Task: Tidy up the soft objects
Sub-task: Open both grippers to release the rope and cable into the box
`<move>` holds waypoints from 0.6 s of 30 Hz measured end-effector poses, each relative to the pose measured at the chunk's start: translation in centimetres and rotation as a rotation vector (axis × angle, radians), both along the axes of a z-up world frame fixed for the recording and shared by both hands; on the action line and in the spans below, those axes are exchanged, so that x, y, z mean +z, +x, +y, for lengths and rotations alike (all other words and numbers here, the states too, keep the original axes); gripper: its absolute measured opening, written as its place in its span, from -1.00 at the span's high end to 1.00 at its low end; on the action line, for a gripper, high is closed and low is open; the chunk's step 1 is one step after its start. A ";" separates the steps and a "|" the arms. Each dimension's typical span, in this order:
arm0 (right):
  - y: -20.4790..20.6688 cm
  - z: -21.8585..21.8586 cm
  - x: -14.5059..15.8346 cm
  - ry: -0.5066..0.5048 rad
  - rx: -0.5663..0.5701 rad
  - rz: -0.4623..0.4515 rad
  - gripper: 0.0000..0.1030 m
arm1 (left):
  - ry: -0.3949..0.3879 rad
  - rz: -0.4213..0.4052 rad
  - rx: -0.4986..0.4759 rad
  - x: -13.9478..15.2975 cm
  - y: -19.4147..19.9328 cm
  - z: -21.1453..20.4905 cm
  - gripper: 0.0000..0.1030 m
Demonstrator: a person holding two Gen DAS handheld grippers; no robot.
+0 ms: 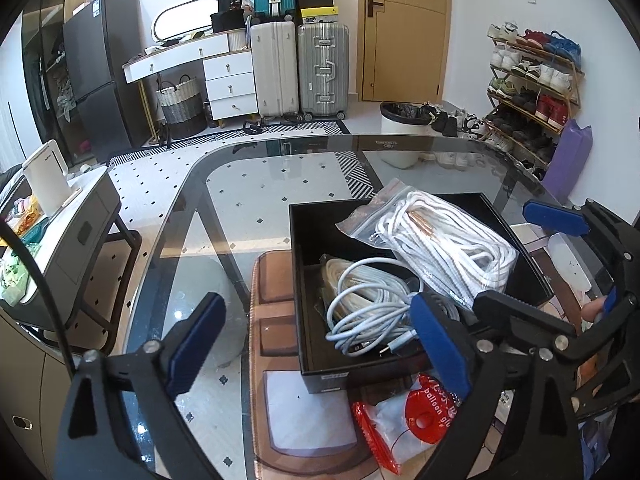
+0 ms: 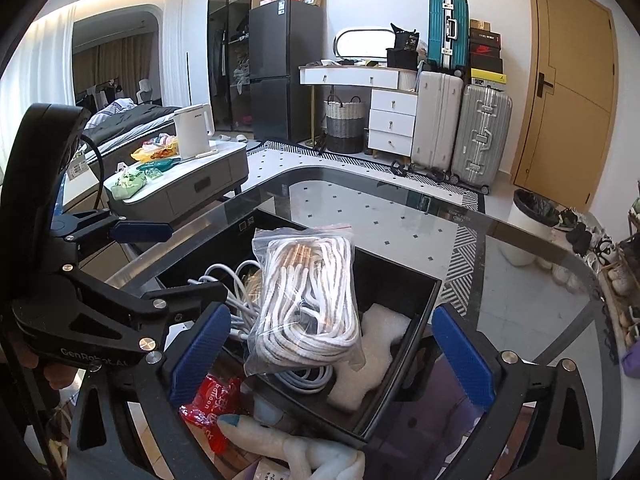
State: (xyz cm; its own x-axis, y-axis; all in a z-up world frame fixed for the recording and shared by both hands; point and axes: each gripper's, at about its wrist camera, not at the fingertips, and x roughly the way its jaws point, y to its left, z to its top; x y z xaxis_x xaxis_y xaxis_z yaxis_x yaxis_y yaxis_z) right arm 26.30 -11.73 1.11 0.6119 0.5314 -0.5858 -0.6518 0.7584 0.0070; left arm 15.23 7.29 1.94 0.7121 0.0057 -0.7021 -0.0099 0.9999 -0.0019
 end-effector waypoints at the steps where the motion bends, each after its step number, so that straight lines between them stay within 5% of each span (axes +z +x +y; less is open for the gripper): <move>1: -0.1 -0.1 0.1 0.004 -0.001 0.002 -0.98 | -0.002 -0.003 0.003 0.1 -0.1 0.1 -0.93; 18: -1.8 -2.1 1.3 0.042 -0.025 0.006 -0.99 | 0.028 -0.058 0.018 0.9 -1.7 0.0 -1.00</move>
State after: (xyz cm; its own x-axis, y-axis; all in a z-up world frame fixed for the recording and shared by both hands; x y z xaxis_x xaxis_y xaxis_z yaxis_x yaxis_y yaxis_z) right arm 24.47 -13.87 2.43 0.6216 0.5402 -0.5673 -0.6327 0.7732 0.0429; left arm 13.48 7.27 2.86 0.7512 0.0383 -0.6589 -0.0288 0.9993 0.0253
